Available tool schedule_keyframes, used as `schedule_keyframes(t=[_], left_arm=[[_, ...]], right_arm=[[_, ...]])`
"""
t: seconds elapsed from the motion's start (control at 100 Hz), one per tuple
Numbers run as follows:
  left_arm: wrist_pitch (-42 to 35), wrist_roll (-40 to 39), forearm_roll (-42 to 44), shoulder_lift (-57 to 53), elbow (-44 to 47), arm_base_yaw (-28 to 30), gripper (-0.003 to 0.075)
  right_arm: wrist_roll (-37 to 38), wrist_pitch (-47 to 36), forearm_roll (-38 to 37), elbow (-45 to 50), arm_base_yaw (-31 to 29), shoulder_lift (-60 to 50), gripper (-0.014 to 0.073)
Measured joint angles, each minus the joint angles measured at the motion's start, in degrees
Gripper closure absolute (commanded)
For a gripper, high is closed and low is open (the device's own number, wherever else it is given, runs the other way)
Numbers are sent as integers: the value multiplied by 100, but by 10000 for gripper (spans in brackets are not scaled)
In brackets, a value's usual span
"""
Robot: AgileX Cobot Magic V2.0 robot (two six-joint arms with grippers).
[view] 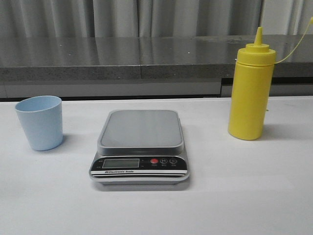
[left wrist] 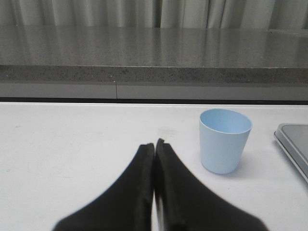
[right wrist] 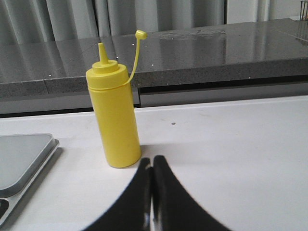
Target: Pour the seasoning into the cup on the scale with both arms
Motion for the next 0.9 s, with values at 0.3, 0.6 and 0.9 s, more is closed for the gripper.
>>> schedule_keyframes(t=[0.3,0.6,0.9], left_arm=[[0,0,0,0,0,0,741],[-238,0,0,0,0,0,741],[-284,0,-498,0,-11,0,741]], right_arm=[[0,0,0,0,0,0,653],[0,0,0,0,0,0,653],[0,0,0,0,0,0,653]])
